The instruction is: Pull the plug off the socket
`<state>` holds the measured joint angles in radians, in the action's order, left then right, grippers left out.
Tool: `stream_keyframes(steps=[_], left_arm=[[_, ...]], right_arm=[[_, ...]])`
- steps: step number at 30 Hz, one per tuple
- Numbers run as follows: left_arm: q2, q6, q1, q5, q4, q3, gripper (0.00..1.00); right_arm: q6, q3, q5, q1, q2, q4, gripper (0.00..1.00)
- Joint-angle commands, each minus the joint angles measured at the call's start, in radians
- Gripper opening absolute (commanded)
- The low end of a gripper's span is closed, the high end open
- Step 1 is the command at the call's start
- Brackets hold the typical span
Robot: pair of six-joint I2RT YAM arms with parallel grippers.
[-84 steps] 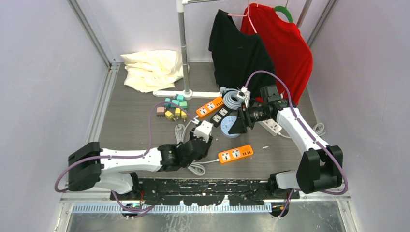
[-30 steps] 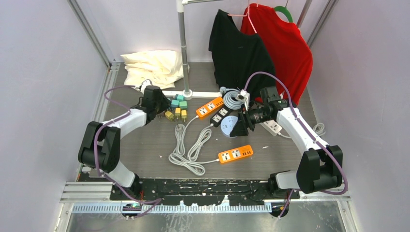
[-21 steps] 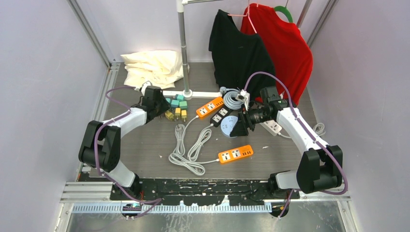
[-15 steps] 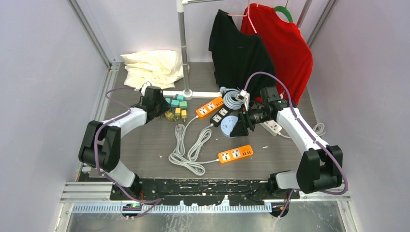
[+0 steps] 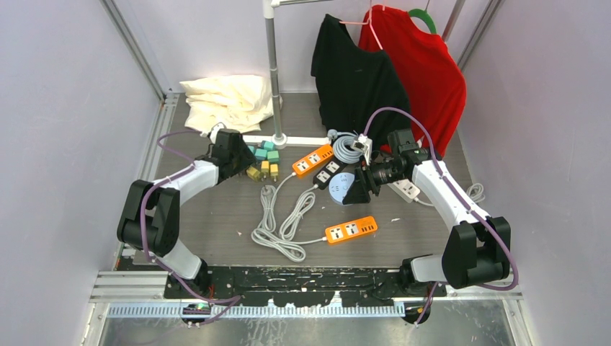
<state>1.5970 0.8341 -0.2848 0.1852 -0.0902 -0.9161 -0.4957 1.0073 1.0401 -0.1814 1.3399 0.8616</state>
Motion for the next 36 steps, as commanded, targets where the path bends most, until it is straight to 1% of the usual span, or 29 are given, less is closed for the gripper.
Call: stream_keyframes(steps=[1,2,7,12,14,15,18,21,22,23,24,26,29,32,34,36], left_arm=[[-0.059,0.01,0.007,0.006,-0.009,-0.031,0.6],[-0.07,0.011,0.007,0.008,-0.011,-0.024,0.63],[-0.151,0.006,0.006,-0.007,-0.021,0.012,0.65],[-0.297,-0.032,0.006,-0.134,-0.014,0.105,0.65],[-0.38,-0.064,0.005,-0.226,0.021,0.165,0.65],[-0.419,-0.08,0.005,-0.285,0.064,0.203,0.64],[-0.519,-0.095,-0.007,-0.498,0.264,0.337,0.65],[-0.564,-0.089,-0.052,-0.639,0.378,0.402,0.65],[-0.567,-0.093,-0.078,-0.693,0.427,0.421,0.65],[-0.567,-0.098,-0.112,-0.712,0.47,0.432,0.65],[-0.566,-0.115,-0.159,-0.719,0.502,0.439,0.65],[-0.556,-0.188,-0.269,-0.707,0.525,0.438,0.66],[-0.532,-0.342,-0.445,-0.653,0.536,0.427,0.67],[-0.509,-0.513,-0.609,-0.555,0.566,0.438,0.68],[-0.488,-0.632,-0.68,-0.498,0.612,0.454,0.68],[-0.461,-0.732,-0.716,-0.474,0.685,0.479,0.69]], right_arm=[[-0.02,0.016,0.011,-0.001,-0.017,0.005,0.62],[-0.021,0.015,0.01,-0.001,-0.019,0.006,0.62],[-0.035,0.017,0.002,-0.001,-0.023,0.014,0.62],[-0.101,0.014,-0.028,-0.001,-0.046,0.041,0.63],[-0.14,0.005,-0.035,0.0,-0.066,0.049,0.63],[-0.161,-0.001,-0.037,0.0,-0.078,0.053,0.63],[-0.264,-0.032,-0.037,0.0,-0.123,0.077,0.65],[-0.377,-0.07,-0.033,0.003,-0.172,0.087,0.67],[-0.414,-0.085,-0.027,0.006,-0.187,0.097,0.67],[-0.471,-0.09,-0.016,0.01,-0.198,0.117,0.68],[-0.53,-0.095,-0.004,0.016,-0.21,0.147,0.7],[-0.616,-0.096,0.013,0.03,-0.219,0.199,0.72],[-0.697,-0.092,0.017,0.055,-0.225,0.256,0.72],[-0.755,-0.103,0.012,0.078,-0.235,0.275,0.73],[-0.835,-0.124,0.012,0.082,-0.244,0.289,0.75],[-0.931,-0.153,0.016,0.083,-0.25,0.31,0.79]])
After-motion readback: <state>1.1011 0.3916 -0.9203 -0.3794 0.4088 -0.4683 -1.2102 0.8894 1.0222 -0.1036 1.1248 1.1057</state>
